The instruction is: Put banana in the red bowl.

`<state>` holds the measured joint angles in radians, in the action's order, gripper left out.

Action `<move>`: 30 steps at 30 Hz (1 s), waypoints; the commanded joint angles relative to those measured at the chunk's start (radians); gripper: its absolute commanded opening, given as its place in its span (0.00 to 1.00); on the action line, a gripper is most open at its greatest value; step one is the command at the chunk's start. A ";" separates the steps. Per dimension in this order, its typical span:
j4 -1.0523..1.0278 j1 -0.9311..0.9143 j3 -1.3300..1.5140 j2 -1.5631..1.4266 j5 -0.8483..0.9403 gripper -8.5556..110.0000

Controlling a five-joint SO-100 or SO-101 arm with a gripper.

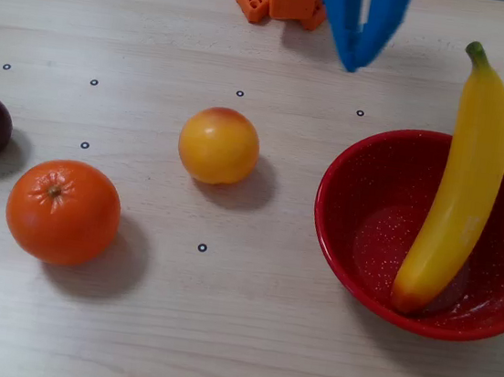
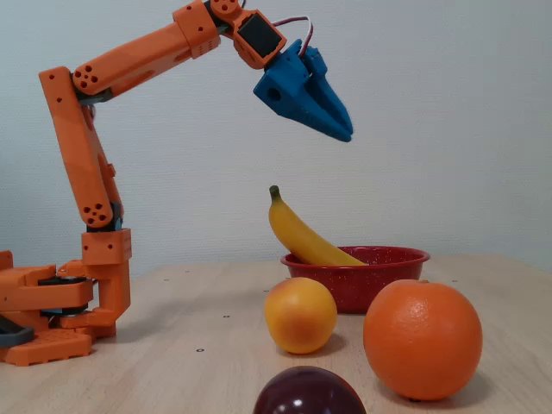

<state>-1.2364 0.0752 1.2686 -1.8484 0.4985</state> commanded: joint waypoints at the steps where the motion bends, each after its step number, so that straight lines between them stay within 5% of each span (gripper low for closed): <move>1: 0.227 -0.094 0.436 -0.350 -0.129 0.07; 30: 0.273 -0.209 1.213 -0.948 -0.201 0.07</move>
<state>-0.9863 -0.1227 2.5127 -2.7566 0.3191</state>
